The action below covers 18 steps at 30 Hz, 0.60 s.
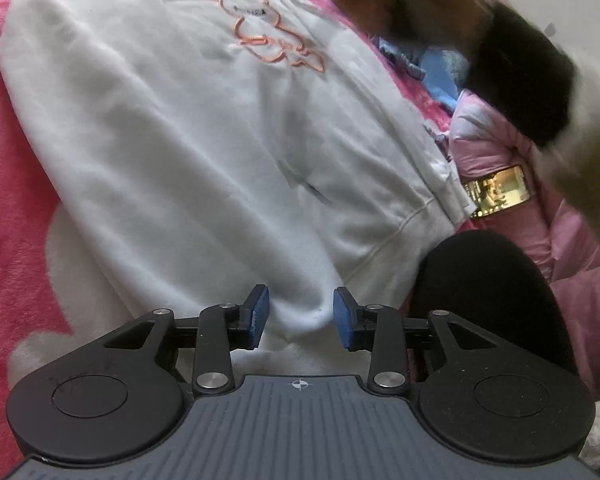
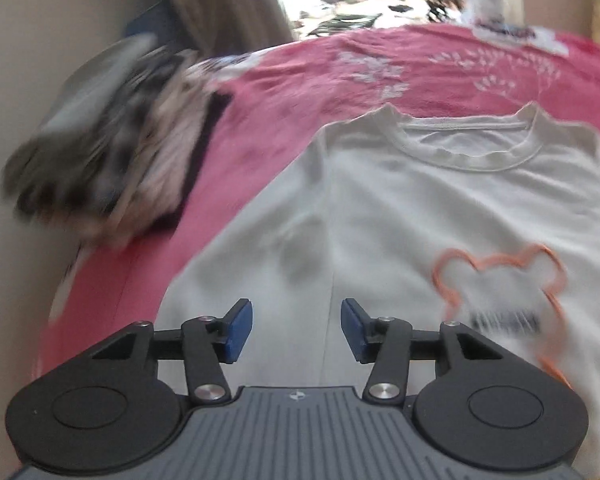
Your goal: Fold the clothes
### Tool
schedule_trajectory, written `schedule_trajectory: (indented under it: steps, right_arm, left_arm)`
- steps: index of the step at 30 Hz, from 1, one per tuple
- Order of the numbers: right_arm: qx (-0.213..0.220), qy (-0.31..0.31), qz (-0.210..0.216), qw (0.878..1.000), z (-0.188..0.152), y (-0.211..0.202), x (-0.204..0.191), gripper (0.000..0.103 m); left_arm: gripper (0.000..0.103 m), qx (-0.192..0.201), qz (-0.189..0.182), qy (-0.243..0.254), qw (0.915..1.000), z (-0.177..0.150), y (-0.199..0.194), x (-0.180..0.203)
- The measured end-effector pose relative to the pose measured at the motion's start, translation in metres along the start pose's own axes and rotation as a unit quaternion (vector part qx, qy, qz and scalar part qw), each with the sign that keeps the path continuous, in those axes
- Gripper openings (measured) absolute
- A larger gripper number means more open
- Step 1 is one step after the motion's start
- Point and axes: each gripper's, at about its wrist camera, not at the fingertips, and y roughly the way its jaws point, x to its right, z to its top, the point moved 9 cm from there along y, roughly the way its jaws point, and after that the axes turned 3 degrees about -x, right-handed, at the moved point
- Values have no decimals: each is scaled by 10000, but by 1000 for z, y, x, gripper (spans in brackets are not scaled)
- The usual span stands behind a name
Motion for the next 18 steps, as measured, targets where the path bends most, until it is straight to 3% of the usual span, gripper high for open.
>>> schedule_trajectory:
  steps: [3, 5, 7, 9, 11, 18]
  right_arm:
    - [2, 809, 315, 9962, 22, 33, 22, 52]
    - [6, 1005, 472, 9938, 28, 45, 28, 52]
    - [-26, 1006, 547, 9934, 31, 55, 29, 45]
    - [-49, 861, 552, 9947, 31, 58, 26, 12]
    - [-37, 668, 534, 9963, 32, 56, 22, 4]
    - [437, 517, 287, 9973, 43, 30, 32, 2]
  left_arm:
    - [35, -38, -130, -31, 9999, 0, 2, -4]
    - [35, -59, -251, -63, 9996, 0, 3, -6]
    - [35, -90, -390, -101, 9991, 0, 4, -8]
    - [35, -129, -526, -103, 9985, 1, 6, -9]
    - [36, -159, -646, -66, 9978, 2, 6, -9]
    - [36, -232, -935, 160, 9952, 7, 7, -5]
